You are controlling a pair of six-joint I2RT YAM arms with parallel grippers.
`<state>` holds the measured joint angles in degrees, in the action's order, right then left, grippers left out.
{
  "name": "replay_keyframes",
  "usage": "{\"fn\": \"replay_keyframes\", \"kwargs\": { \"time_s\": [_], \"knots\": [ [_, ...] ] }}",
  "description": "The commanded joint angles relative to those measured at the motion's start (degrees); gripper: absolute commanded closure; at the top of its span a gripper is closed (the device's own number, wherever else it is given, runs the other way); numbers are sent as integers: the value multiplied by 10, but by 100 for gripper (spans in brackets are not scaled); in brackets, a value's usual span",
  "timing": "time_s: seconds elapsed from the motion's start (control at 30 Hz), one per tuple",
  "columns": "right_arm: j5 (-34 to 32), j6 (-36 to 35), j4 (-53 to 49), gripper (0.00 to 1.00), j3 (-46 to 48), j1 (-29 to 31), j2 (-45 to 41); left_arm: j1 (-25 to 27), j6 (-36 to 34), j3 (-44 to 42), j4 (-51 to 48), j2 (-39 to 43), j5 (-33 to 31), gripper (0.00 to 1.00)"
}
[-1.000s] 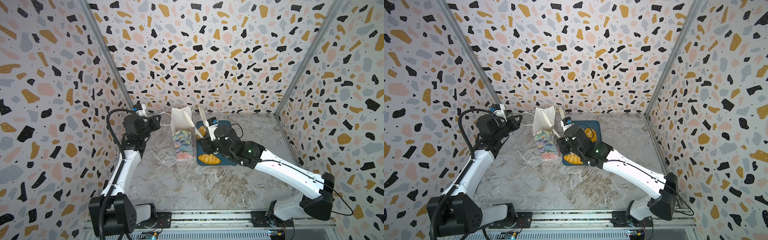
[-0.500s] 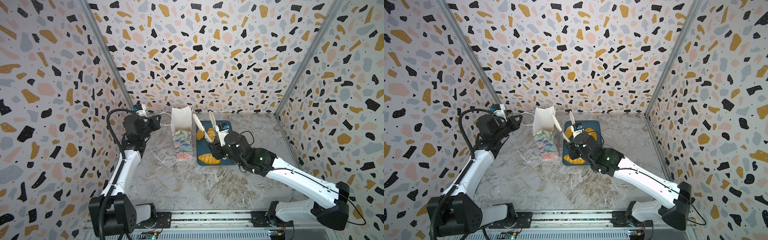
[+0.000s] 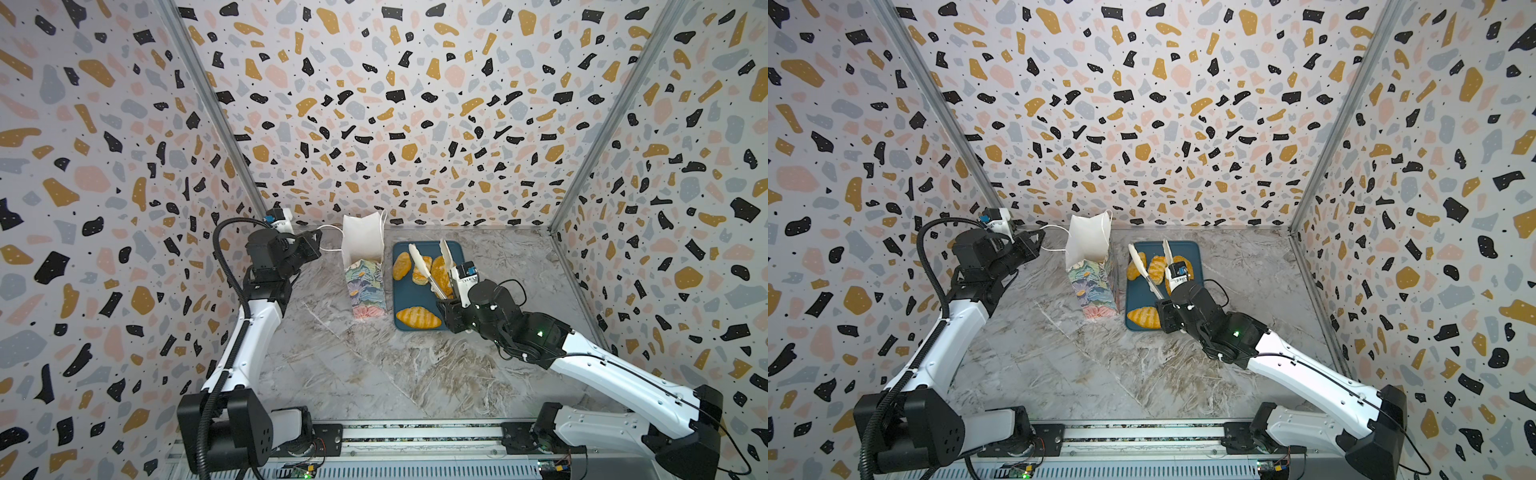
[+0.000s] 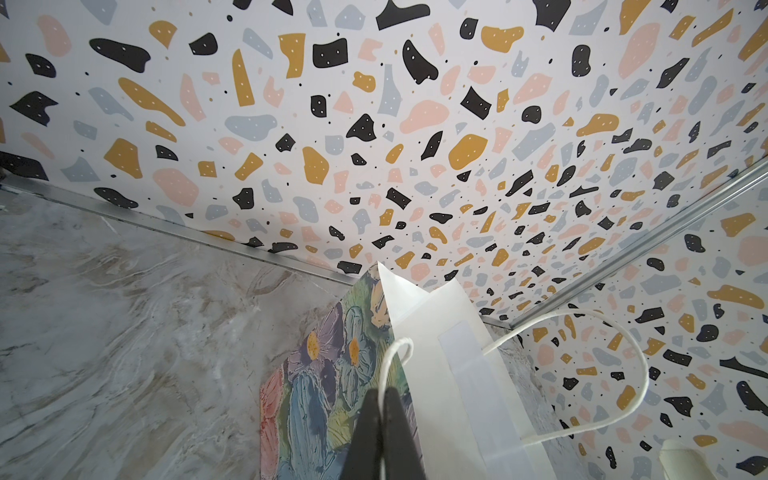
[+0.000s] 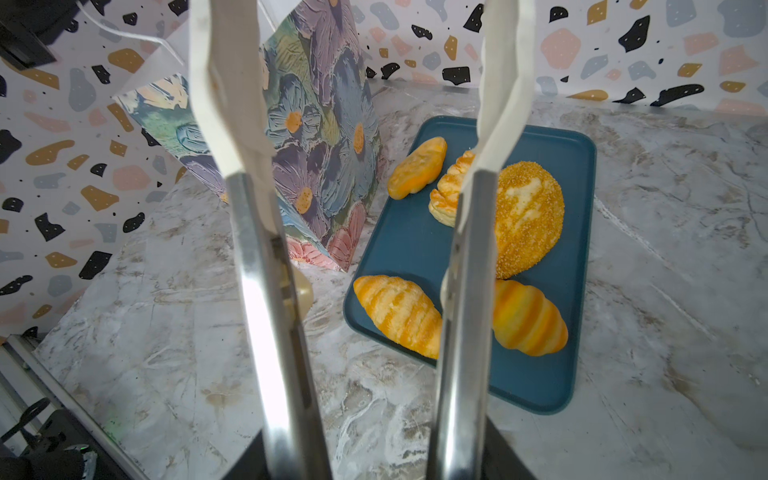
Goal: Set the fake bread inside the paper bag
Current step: 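Withdraw the empty tongs with the right gripper back over the tray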
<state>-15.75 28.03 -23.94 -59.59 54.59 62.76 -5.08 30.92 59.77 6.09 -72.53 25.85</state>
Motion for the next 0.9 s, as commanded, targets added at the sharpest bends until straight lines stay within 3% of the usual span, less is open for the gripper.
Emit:
{"fn": "replay_keyframes", "kwargs": {
  "time_s": [0.0, 0.57, 0.87],
  "knots": [
    [4, 2, 11, 48, 5, -1, -20, 2, -4, 4, 16, 8, 2, 100],
    [30, -50, -35, 49, 27, 3, -12, 2, -4, 5, 15, 7, 2, 100],
    [11, -68, -59, 49, 43, 18, -8, 2, -4, 5, 14, 8, 2, 100]
  ]
}}
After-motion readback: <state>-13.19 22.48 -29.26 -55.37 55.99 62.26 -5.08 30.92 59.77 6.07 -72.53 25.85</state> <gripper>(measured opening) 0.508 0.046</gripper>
